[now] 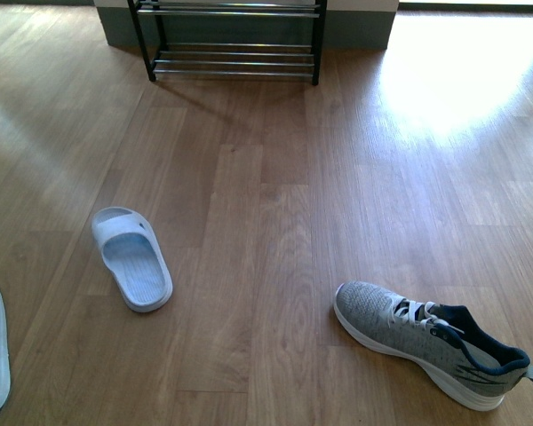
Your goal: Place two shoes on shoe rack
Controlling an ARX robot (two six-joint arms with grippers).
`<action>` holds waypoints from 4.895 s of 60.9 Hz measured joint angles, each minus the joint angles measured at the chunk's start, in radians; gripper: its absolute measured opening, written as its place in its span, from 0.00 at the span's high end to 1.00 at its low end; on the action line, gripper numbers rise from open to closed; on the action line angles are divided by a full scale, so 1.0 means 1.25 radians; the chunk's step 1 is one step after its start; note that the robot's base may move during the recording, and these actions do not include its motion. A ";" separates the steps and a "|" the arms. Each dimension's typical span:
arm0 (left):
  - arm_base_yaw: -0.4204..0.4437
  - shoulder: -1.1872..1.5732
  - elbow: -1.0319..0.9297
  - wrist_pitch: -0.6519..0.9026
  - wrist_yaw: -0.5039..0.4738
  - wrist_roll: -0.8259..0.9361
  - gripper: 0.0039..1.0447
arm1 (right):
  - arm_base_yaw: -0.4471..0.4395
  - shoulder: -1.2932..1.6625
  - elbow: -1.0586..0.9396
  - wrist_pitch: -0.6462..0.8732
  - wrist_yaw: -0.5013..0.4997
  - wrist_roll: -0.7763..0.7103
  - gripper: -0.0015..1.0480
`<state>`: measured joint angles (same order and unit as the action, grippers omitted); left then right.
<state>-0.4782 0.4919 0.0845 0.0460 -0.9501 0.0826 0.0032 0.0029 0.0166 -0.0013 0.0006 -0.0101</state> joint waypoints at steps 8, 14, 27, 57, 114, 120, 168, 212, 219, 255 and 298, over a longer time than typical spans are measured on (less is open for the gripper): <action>0.000 0.000 0.000 0.000 0.000 0.000 0.99 | 0.000 0.000 0.000 0.000 0.000 0.000 0.09; 0.000 0.000 0.000 0.000 0.000 0.000 0.99 | -0.006 0.023 0.018 -0.060 -0.023 0.004 0.09; 0.000 0.000 0.000 0.000 0.000 0.000 0.99 | 0.072 0.300 0.082 0.143 0.052 -0.008 0.09; 0.000 0.000 0.000 0.000 0.000 0.000 0.99 | 0.165 1.467 0.429 0.556 -0.001 -0.277 0.09; -0.001 0.000 0.000 0.000 0.000 0.000 0.99 | -0.092 2.025 0.735 0.414 0.026 -0.430 0.09; -0.001 0.000 0.000 0.000 0.000 0.000 0.99 | -0.085 2.030 0.738 0.400 0.010 -0.429 0.09; -0.001 0.000 0.000 0.000 0.000 0.000 0.99 | -0.008 2.134 0.821 0.379 -0.008 -0.432 0.35; 0.000 0.000 0.000 0.000 0.000 0.000 0.99 | -0.009 1.970 0.620 0.539 -0.017 -0.308 0.99; -0.001 0.000 0.000 0.000 0.000 0.000 0.99 | -0.019 1.773 0.495 0.567 -0.044 -0.321 0.99; -0.001 0.000 0.000 0.000 0.000 0.000 0.99 | 0.028 0.277 0.079 -0.101 -0.064 -0.337 0.99; -0.002 0.001 -0.002 0.000 0.004 0.001 0.99 | 0.049 0.096 0.066 -0.131 -0.056 -0.326 0.99</action>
<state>-0.4805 0.4931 0.0826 0.0460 -0.9455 0.0834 0.0647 0.1234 0.0994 -0.1650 -0.0700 -0.4179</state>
